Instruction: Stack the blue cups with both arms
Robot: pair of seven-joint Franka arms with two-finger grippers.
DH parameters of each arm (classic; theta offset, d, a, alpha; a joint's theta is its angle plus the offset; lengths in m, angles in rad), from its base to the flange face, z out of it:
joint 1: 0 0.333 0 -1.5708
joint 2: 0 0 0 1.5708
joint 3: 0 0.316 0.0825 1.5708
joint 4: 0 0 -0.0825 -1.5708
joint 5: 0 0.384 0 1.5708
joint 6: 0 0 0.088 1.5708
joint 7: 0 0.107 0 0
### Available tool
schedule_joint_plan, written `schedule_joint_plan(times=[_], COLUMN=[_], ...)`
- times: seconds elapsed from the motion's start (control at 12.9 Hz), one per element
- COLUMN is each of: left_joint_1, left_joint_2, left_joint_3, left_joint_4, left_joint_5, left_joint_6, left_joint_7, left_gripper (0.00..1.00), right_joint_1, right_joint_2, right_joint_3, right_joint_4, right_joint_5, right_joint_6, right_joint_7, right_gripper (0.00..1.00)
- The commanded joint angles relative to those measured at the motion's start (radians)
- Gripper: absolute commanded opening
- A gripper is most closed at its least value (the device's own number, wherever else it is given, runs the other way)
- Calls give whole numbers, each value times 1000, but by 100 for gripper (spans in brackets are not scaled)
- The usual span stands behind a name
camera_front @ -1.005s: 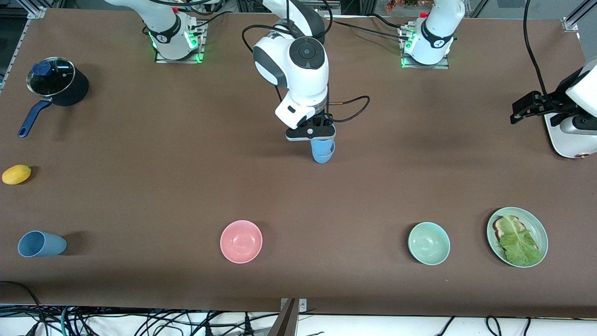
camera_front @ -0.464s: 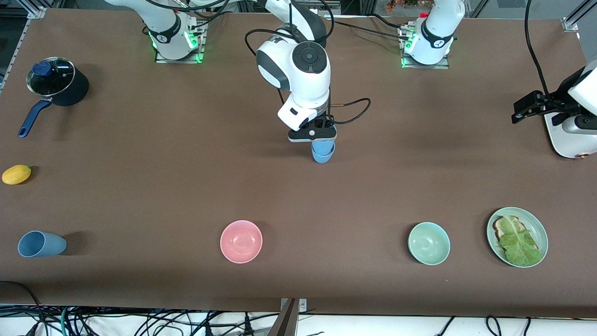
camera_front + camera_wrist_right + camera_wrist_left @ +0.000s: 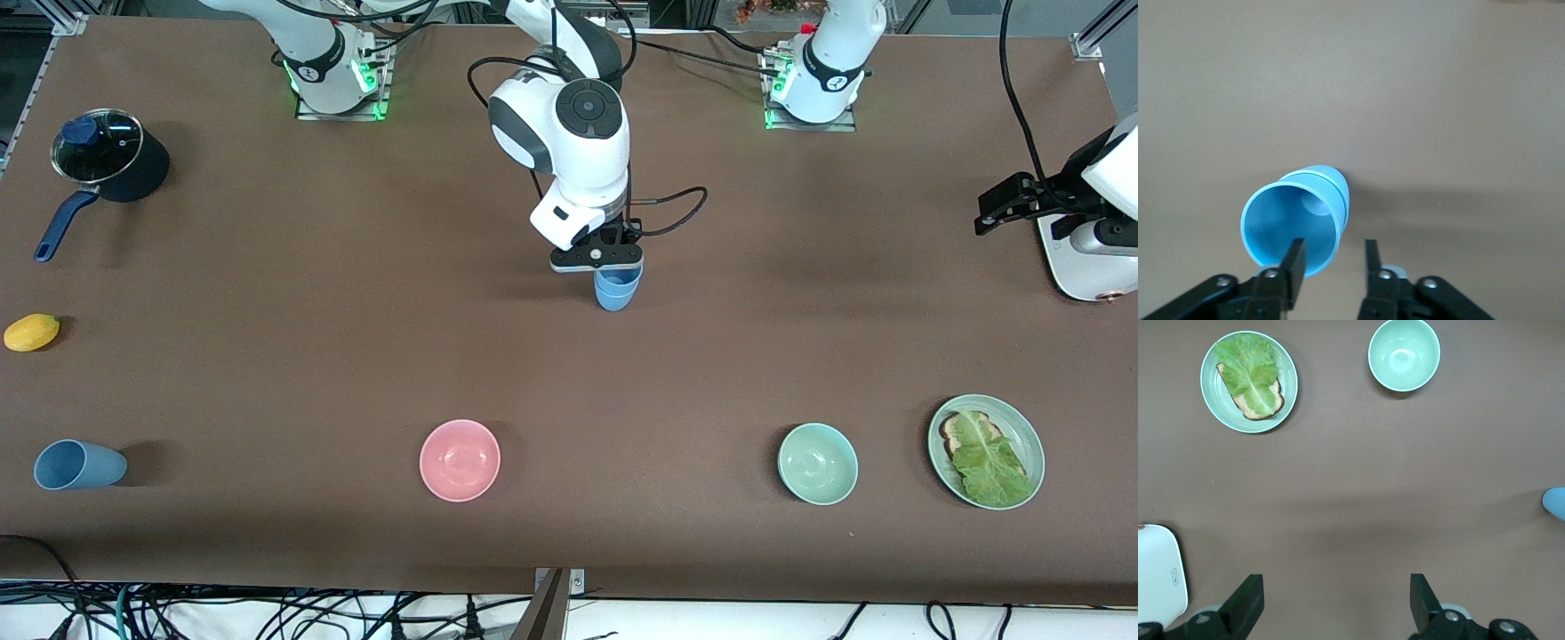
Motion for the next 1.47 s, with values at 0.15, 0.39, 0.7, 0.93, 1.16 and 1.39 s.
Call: schedule_joint_plan(times=[0.15,0.39,0.7,0.93,1.16,1.39], left_joint_1=[-332,-345,-345,-345,-345,-345], left_joint_2=[-5,-5,-5,-5,-5,-4], left_joint_3=[351,358,355,352,350,350], left_joint_4=[16,16,14,14,16,14], left_joint_5=[-21,-18,-20,-18,-20,-20], left_joint_6=[-42,-43,-43,-49,-57,-57], left_joint_7=[28,28,20,17,14,14], left_gripper=[96,96,96,96,96,97], right_joint_1=[-86,-221,-370,-400,-414,-459], right_joint_2=[-135,-296,-436,-433,-439,-486], right_joint_3=[2,1,1,-2,-10,-27], right_joint_4=[-50,-177,-270,-260,-260,-260], right_joint_5=[10,13,14,14,13,14], right_joint_6=[-55,-116,-211,-227,-236,-308], right_joint_7=[-37,-252,-433,-436,-435,-430], right_gripper=[100,100,100,100,100,100])
